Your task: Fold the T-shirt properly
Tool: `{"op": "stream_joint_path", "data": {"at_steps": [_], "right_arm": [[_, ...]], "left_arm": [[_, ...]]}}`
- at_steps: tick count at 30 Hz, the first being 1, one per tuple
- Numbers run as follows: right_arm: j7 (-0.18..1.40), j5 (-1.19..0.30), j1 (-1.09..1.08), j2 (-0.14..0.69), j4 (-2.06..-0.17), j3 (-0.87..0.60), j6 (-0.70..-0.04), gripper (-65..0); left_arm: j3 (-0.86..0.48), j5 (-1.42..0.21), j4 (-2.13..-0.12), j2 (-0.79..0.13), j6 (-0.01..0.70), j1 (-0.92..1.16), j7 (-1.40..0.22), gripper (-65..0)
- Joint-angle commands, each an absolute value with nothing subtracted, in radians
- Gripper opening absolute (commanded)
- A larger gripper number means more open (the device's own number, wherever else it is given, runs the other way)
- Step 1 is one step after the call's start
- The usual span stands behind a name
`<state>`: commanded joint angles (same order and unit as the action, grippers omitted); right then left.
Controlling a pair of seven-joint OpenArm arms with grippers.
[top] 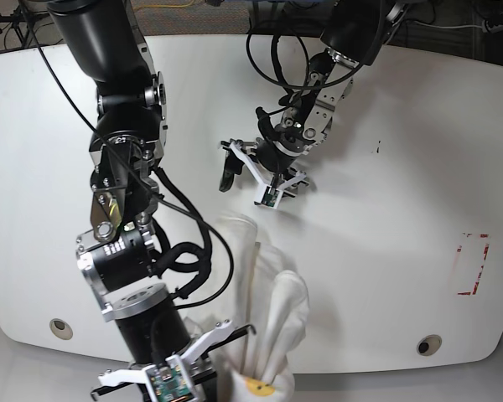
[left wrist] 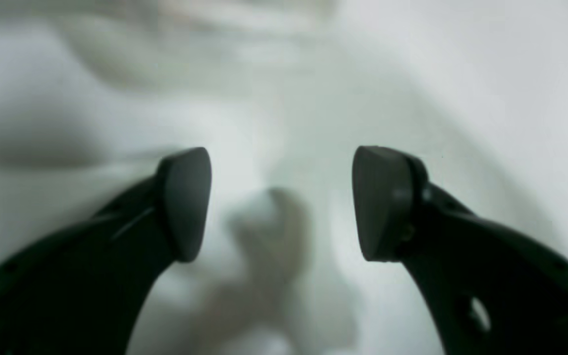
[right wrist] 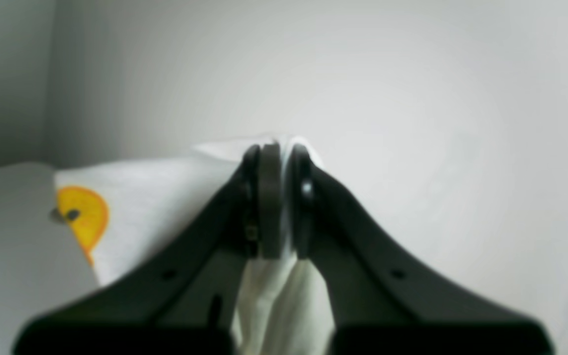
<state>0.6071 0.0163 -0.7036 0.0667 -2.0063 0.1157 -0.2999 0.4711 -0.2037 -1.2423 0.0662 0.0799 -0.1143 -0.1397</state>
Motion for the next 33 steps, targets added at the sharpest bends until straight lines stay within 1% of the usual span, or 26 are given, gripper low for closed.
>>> {"op": "stream_joint_path", "data": {"at_steps": [3, 5, 15, 17, 25, 27, 29, 33], "right_arm": [[0.602, 0.017, -0.707, 0.082, -2.005, 0.103, -0.297, -64.3], [0.592, 0.013, -0.724, 0.101, -1.991, 0.080, -0.291, -64.5], [0.561, 0.015, -0.726, 0.091, -1.975, 0.108, -0.294, -64.3], [0.574, 0.014, -0.724, 0.084, -1.969, 0.115, -0.300, -64.7], [0.597, 0.010, -0.727, 0.078, -1.944, 0.102, -0.300, -64.7], [0.606, 0.009, -0.729, 0.077, -1.937, 0.094, -0.300, -64.6], [0.616, 0.006, -0.725, 0.067, -1.944, 0.085, -0.301, -64.6], [0.620, 0.006, -0.723, 0.064, -1.945, 0.082, -0.302, -64.7]], "left_arm": [[0.490, -0.202, -1.244, 0.062, 0.079, -0.124, -0.136, -25.2], [0.558, -0.197, -1.213, 0.045, 0.078, -0.152, -0.125, -21.6], [0.684, -0.198, -1.088, 0.064, 0.076, -0.238, -0.114, -21.2], [0.758, -0.202, -1.048, 0.071, 0.069, -0.287, -0.112, -21.8], [0.768, -0.203, -1.047, 0.066, 0.068, -0.312, -0.118, -22.8], [0.755, -0.202, -1.070, 0.059, 0.072, -0.307, -0.125, -22.7], [0.701, -0.198, -1.097, 0.050, 0.077, -0.302, -0.129, -23.5], [0.677, -0.199, -1.121, 0.043, 0.076, -0.301, -0.133, -25.1]]}}
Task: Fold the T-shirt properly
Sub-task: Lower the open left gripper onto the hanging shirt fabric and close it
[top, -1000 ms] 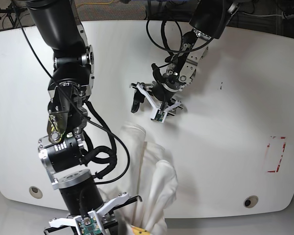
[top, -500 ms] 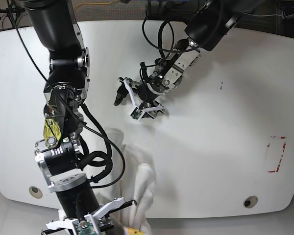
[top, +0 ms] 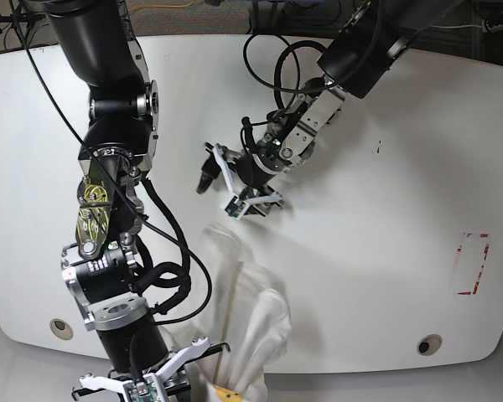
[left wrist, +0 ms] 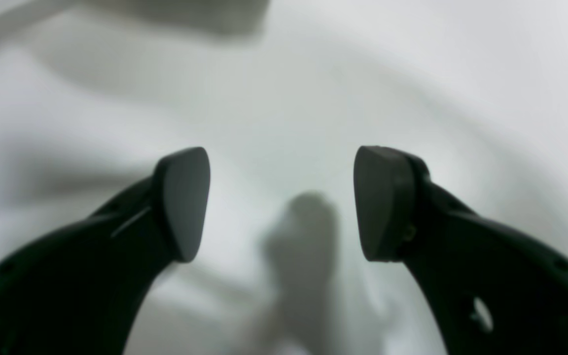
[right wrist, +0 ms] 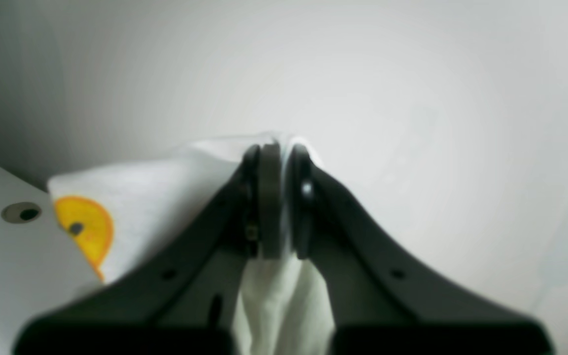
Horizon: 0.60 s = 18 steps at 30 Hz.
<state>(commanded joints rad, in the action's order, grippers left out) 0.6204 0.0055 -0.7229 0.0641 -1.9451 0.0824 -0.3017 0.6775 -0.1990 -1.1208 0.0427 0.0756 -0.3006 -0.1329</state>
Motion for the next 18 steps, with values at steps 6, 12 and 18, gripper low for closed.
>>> {"op": "stream_joint_path", "data": {"at_steps": [6, 12, 18], "right_arm": [[0.618, 0.006, -0.716, 0.062, -1.958, 0.091, -0.305, -64.7], [0.610, 0.000, -0.717, 0.060, -1.962, 0.099, -0.303, -64.5], [0.607, 0.002, -0.719, 0.060, -1.963, 0.099, -0.302, -64.5]], "left_arm": [[0.636, -0.199, -1.118, 0.052, 0.073, -0.307, -0.135, -26.0], [0.608, -0.203, -1.085, 0.083, 0.078, -0.328, -0.140, -24.1], [0.628, -0.202, -1.063, 0.110, 0.077, -0.350, -0.146, -24.0]]}}
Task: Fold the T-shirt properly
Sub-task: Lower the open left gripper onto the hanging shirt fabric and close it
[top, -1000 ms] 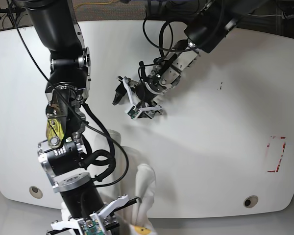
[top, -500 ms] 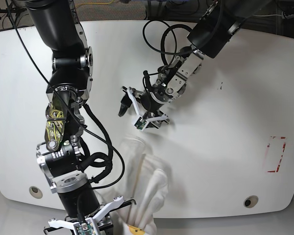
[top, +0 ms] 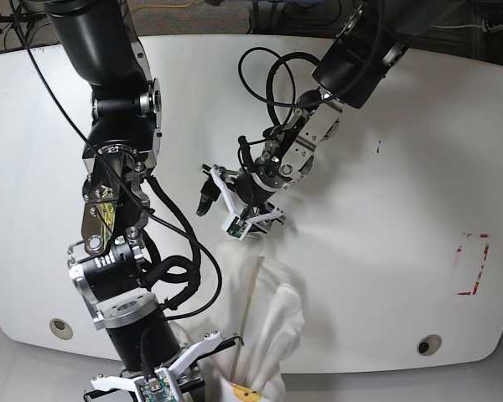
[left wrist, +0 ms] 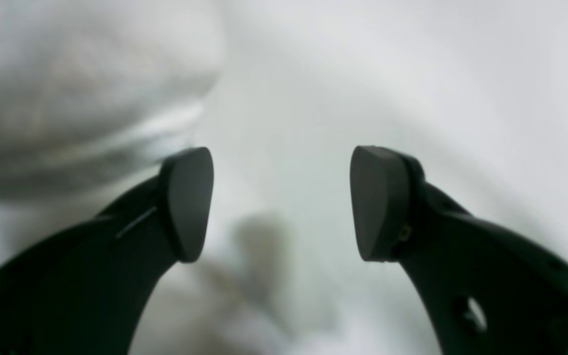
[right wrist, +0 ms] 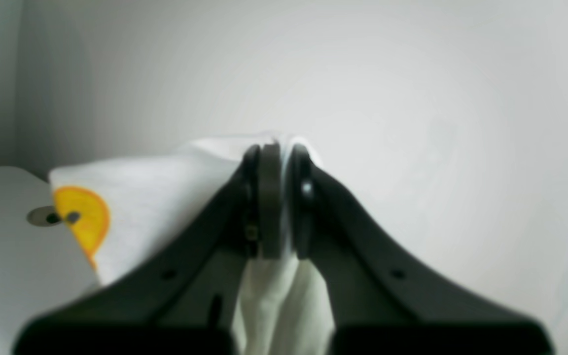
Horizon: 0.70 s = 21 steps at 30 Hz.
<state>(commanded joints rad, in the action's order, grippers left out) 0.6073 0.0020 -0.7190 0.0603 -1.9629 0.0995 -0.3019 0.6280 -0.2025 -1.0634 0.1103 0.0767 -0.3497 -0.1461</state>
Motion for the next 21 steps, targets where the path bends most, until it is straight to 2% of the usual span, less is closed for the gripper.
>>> {"op": "stream_joint_path", "data": {"at_steps": [12, 21], "right_arm": [[0.609, -0.002, -0.711, 0.067, -1.963, 0.090, -0.303, -64.1], [0.613, -0.002, -0.711, 0.073, -1.962, 0.095, -0.303, -64.3]], "left_arm": [[0.563, -0.213, -1.045, 0.123, 0.106, -0.356, -0.157, -23.9], [0.496, -0.285, -1.072, 0.110, 0.113, -0.381, -0.172, -24.1]]}}
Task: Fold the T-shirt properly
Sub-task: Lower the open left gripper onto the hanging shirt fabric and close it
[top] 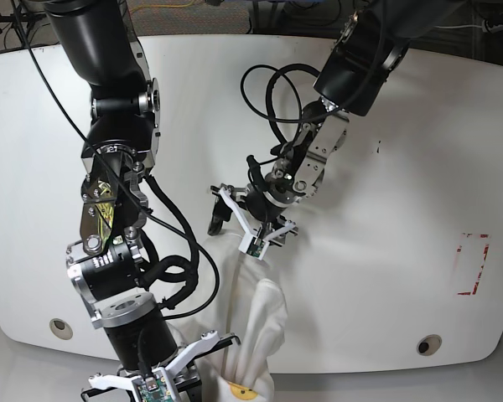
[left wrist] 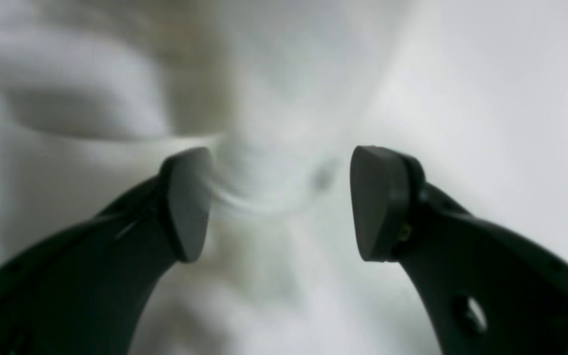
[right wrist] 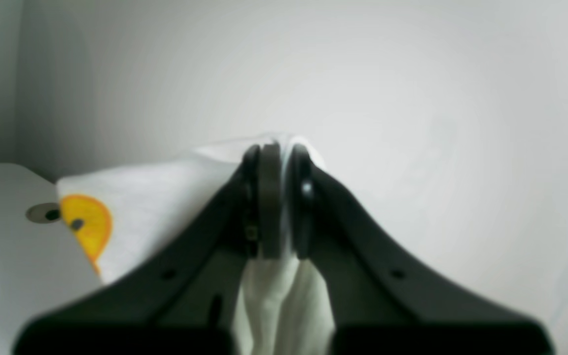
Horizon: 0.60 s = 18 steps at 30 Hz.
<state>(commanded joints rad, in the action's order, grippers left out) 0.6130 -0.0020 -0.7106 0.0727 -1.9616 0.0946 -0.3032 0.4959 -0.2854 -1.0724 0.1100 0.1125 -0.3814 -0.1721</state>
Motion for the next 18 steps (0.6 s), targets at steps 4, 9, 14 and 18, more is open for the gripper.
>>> {"op": "stream_joint_path", "data": {"at_steps": [4, 9, 14, 18], "right_arm": [[0.622, -0.006, -0.694, 0.068, -1.982, 0.093, -0.301, -64.1], [0.624, -0.006, -0.684, 0.069, -2.015, 0.095, -0.303, -64.2], [0.628, -0.006, -0.668, 0.068, -2.051, 0.095, -0.301, -64.4], [0.632, -0.006, -0.662, 0.066, -2.060, 0.093, -0.299, -64.5]], "left_arm": [[0.501, -0.347, -1.061, 0.092, 0.097, -0.390, -0.152, -23.0], [0.506, -0.341, -1.055, 0.087, 0.095, -0.400, -0.150, -22.9], [0.511, -0.319, -1.049, 0.086, 0.098, -0.402, -0.138, -22.6], [0.525, -0.312, -1.048, 0.090, 0.099, -0.402, -0.130, -22.1]]}}
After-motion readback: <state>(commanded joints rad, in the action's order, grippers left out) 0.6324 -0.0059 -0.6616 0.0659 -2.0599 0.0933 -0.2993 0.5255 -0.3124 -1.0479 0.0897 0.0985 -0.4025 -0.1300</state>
